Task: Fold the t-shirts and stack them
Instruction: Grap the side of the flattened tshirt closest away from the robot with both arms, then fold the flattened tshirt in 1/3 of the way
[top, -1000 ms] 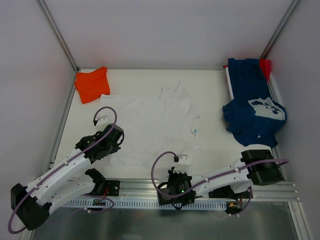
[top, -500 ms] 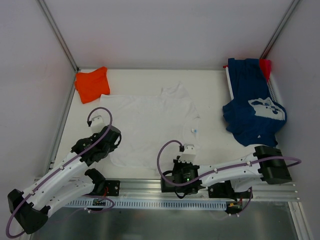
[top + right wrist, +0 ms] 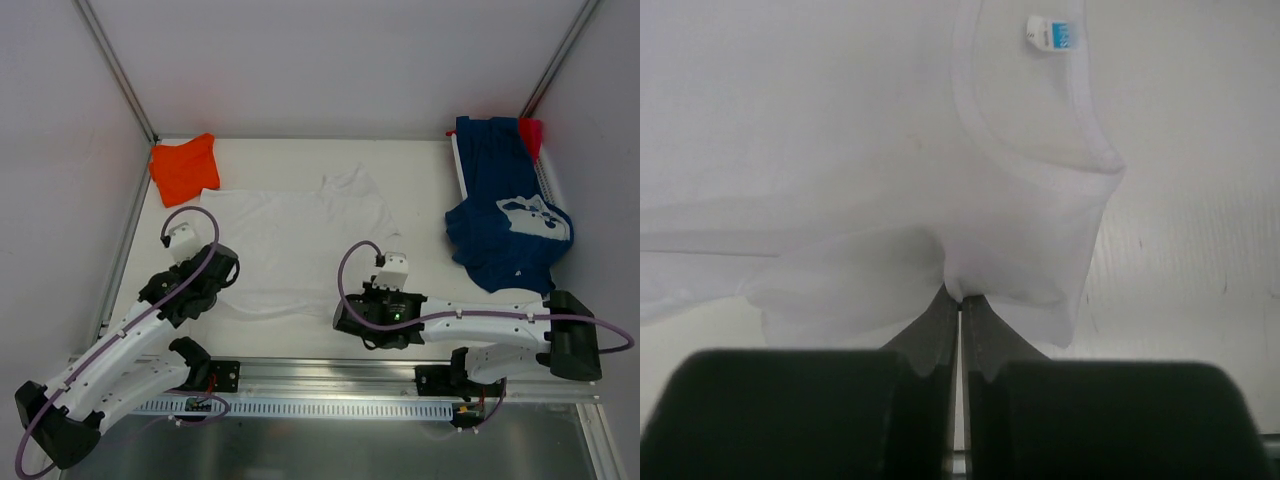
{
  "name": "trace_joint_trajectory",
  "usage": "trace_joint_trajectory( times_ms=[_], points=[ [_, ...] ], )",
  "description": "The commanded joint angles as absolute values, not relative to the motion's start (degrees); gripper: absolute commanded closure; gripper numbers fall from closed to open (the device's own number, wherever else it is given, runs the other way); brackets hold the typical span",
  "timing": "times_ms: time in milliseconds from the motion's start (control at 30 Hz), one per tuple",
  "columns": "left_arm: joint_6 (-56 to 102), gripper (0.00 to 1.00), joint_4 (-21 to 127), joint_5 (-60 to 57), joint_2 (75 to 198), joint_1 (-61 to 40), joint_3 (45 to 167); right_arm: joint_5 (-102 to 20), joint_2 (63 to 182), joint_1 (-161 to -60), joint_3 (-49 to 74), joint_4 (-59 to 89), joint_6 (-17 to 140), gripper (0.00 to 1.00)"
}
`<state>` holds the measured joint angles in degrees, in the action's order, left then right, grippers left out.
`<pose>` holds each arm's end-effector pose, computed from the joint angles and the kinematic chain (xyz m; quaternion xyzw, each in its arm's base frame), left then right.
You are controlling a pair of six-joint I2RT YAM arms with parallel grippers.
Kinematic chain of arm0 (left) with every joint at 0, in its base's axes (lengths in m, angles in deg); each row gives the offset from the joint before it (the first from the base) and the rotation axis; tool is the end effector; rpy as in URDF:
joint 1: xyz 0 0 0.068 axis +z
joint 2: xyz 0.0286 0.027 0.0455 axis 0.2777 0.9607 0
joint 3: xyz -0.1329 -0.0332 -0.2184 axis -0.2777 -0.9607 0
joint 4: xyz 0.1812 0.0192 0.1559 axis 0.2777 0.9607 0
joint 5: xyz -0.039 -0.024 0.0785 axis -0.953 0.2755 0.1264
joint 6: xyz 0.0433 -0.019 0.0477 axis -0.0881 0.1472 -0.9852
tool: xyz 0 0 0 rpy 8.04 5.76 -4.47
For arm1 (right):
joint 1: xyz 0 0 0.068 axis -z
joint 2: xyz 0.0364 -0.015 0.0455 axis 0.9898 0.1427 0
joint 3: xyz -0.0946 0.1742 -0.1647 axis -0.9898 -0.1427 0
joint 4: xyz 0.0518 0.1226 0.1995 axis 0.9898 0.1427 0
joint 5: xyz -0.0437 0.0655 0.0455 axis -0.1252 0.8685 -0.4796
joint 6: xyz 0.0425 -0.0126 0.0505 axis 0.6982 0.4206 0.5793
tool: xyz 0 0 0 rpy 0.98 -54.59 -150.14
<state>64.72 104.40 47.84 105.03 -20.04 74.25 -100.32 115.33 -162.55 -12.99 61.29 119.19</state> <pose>0.1292 -0.0507 0.2415 -0.2420 0.8603 0.0251 0.4481 0.0758 0.2034 0.2163 -0.0539 0.8891 0.0141 0.4544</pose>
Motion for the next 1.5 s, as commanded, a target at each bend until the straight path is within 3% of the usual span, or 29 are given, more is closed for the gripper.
trace_joint_trajectory(
  times_ms=[0,533,733,1000,1467],
  points=[
    [63.89,1.0,105.06,53.12,106.95,-17.2,77.78,-101.17,110.98,-157.4,-14.18,57.68,109.52,1.0],
    [68.37,1.0,97.86,52.6,121.99,-8.23,81.91,-89.21,116.76,-142.53,-12.52,40.28,87.71,1.0],
    [66.79,1.0,96.19,50.49,130.87,-0.41,88.24,-85.52,122.65,-138.93,-9.45,36.32,84.19,1.0],
    [62.75,1.0,89.34,44.26,136.58,8.03,87.81,-83.67,128.27,-134.53,-5.49,34.11,80.24,1.0],
    [58.44,1.0,83.18,40.2,148.44,8.74,91.85,-80.68,136.36,-128.73,-0.13,31.91,76.1,1.0]
  ],
)
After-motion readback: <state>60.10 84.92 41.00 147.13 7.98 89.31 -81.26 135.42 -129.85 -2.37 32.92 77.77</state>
